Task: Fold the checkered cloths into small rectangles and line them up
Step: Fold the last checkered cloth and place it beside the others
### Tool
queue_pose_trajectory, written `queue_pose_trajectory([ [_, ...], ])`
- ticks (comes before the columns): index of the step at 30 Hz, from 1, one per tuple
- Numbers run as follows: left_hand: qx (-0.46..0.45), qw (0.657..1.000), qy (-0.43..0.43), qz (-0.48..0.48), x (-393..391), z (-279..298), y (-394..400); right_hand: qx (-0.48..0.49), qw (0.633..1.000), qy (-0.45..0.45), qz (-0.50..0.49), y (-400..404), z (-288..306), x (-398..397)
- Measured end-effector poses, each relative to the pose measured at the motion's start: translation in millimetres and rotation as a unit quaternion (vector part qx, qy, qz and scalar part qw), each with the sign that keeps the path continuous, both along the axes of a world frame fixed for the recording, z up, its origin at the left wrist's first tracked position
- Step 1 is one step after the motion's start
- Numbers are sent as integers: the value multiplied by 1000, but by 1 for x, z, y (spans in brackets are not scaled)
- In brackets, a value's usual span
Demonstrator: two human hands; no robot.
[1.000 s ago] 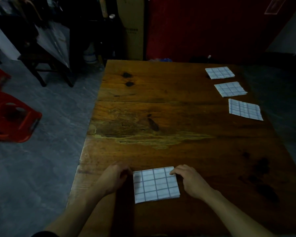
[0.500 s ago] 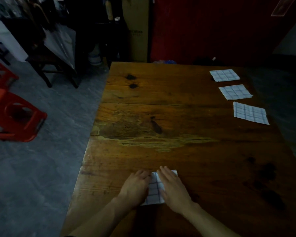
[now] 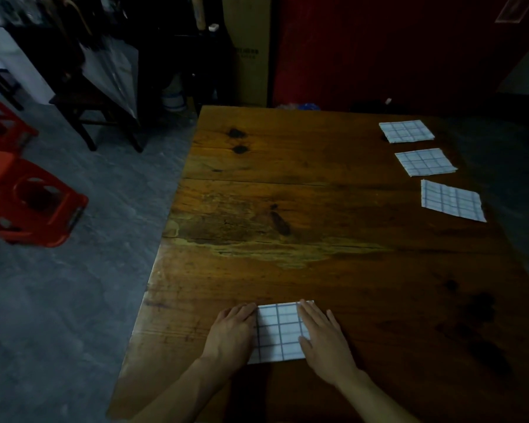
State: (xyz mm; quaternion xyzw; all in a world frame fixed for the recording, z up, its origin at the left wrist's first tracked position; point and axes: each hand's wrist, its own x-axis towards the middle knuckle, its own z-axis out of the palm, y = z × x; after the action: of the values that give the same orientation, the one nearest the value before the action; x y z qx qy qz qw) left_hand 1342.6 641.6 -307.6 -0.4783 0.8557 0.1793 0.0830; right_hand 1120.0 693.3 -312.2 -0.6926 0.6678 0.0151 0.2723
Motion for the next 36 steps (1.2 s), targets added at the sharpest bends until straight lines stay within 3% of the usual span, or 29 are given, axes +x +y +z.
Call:
queue_pose_trajectory([
  [7, 3, 999, -36, 39, -2, 8, -10, -15, 999, 10, -47, -7, 4, 2],
  [12, 16, 995, -73, 70, -11, 12, -22, -14, 998, 52, -11, -26, 10, 3],
  [24, 35, 992, -114, 39, -21, 13, -40, 28, 989, 146, 19, -55, 16, 10],
  [36, 31, 997, -72, -17, -16, 13, -40, -21, 999, -11, -22, -58, 23, 15],
])
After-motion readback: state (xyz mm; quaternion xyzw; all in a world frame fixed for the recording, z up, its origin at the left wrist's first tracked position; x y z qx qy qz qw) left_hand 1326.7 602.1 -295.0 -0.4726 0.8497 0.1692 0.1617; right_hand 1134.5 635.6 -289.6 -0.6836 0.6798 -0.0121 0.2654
